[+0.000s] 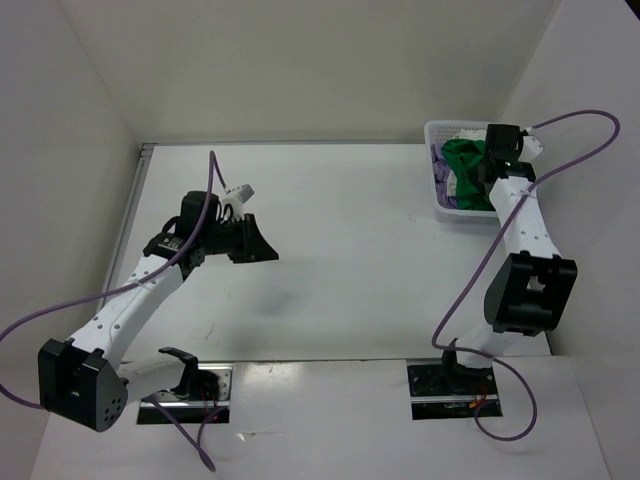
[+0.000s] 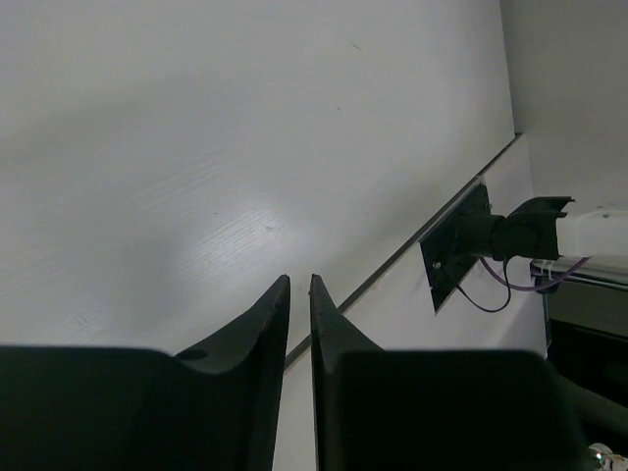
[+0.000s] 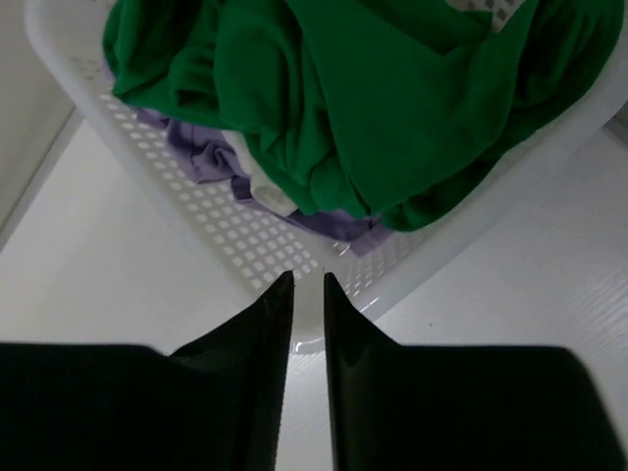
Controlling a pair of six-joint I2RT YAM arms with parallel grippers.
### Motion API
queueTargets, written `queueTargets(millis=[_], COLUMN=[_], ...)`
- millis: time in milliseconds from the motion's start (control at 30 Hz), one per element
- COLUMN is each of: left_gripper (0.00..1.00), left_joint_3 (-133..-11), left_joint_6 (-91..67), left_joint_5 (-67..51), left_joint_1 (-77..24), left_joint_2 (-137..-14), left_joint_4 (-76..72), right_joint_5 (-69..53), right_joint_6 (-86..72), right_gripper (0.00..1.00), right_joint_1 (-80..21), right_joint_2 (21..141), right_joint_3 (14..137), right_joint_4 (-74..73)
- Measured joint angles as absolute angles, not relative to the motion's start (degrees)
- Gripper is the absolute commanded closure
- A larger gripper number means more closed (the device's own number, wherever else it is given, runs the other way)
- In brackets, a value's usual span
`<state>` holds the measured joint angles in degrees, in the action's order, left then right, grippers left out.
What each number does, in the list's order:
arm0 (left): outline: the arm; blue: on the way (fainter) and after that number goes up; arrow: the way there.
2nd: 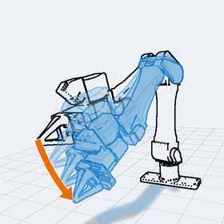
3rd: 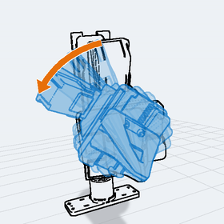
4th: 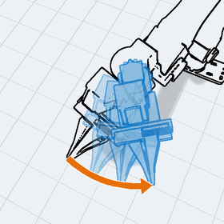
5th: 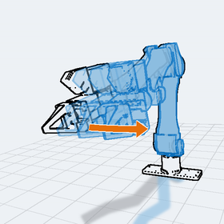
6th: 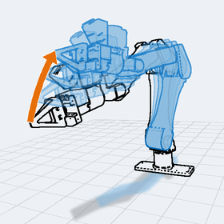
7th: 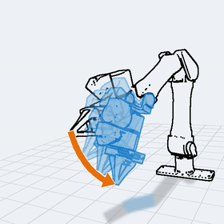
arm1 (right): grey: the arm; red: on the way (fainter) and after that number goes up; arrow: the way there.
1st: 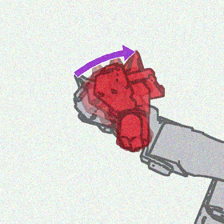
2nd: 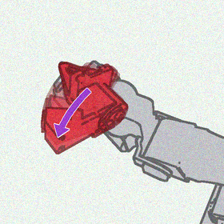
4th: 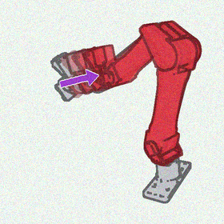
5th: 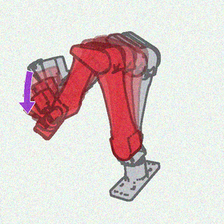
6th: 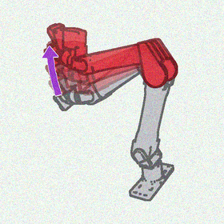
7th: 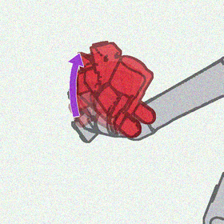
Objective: Fold and stack the t-shirts
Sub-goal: Grab crumpled tshirt from bin with the right arm
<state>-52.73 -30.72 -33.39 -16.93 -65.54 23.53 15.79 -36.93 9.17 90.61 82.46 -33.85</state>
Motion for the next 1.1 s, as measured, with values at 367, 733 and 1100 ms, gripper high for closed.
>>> queueTargets(millis=[367, 733, 1100], left_gripper=[0.51, 0.50, 0.50], left_joint_3=[-50.96, -50.96, -50.96], left_joint_6=[-31.90, -31.92, -31.94], left_joint_5=[-33.34, -33.28, -33.23], left_joint_1=[-18.17, -18.55, -18.02], left_joint_2=[-64.64, -66.81, -66.94], left_joint_4=[22.22, 22.02, 21.80], right_joint_5=[25.56, 28.95, 28.67], right_joint_6=[-32.45, -29.58, -29.23], right_gripper=[0.47, 0.54, 1.00], right_joint_1=[8.97, 8.97, 9.02], right_joint_2=[102.48, 108.71, 109.32], right_joint_3=[90.04, 94.43, 94.04], right_joint_4=[-33.85, -33.65, -33.19])
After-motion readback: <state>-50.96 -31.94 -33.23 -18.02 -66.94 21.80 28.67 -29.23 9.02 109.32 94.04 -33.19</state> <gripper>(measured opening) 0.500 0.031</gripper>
